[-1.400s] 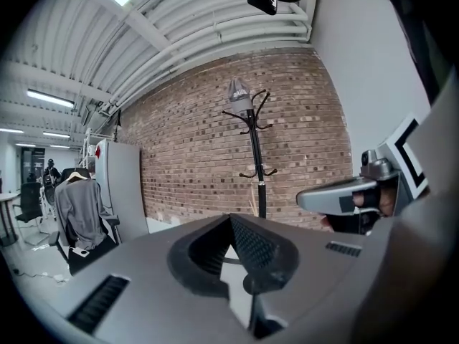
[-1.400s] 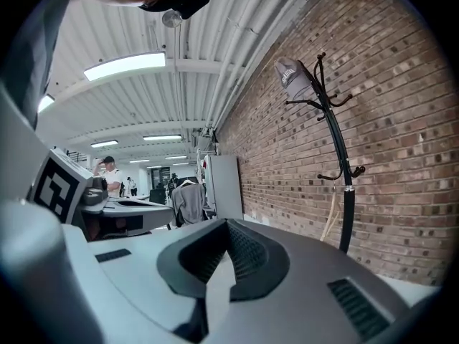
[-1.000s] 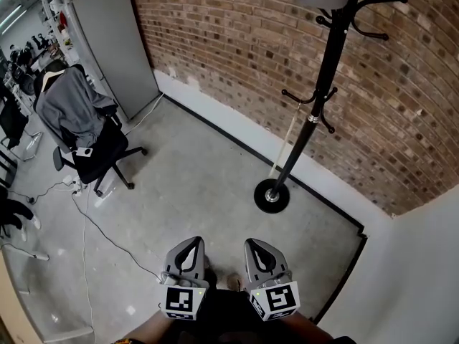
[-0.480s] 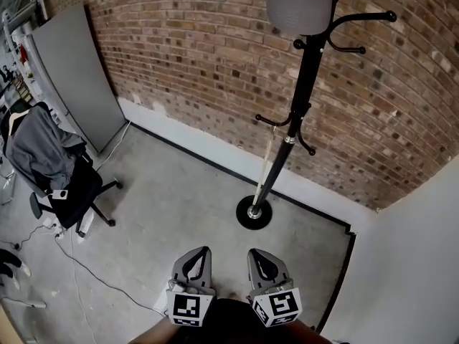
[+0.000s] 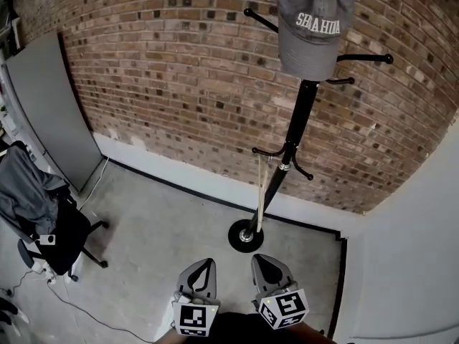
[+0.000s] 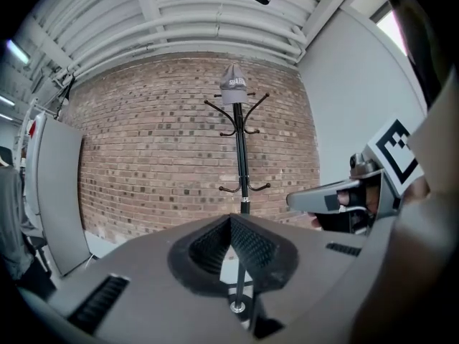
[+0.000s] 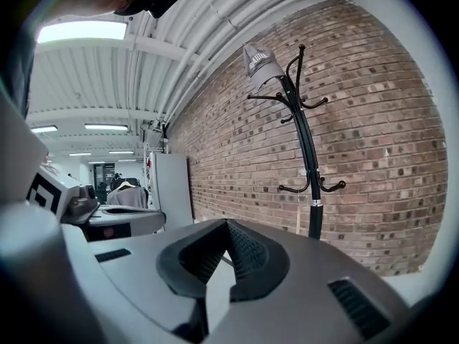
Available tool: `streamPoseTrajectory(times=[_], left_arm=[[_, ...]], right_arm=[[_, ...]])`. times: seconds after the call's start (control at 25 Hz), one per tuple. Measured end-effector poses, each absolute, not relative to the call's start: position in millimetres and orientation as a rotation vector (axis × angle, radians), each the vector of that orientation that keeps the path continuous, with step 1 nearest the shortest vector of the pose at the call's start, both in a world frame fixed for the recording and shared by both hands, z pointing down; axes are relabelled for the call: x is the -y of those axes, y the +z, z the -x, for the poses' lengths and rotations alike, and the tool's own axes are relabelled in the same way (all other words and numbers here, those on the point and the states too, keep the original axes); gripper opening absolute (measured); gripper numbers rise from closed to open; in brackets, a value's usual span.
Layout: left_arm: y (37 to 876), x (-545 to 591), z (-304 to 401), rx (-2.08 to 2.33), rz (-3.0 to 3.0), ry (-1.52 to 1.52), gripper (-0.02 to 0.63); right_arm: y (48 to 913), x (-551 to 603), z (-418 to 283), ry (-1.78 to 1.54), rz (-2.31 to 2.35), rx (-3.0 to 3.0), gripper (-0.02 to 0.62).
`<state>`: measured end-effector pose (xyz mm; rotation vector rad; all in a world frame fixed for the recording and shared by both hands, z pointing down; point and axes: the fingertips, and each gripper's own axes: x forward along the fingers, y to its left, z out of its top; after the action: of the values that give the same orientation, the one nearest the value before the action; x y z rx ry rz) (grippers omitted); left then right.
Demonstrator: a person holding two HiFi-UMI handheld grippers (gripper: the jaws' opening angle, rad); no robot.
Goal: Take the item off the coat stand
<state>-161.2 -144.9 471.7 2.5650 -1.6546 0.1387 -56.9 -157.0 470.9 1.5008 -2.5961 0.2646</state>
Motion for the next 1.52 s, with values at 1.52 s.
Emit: streamPoseTrajectory(times=[1.52], left_arm=[[385,302,111,1.781,-2.636,0.103,0.034]], right_arm=[[342,331,-5,-0.008,-1.453,2.922,0.009]])
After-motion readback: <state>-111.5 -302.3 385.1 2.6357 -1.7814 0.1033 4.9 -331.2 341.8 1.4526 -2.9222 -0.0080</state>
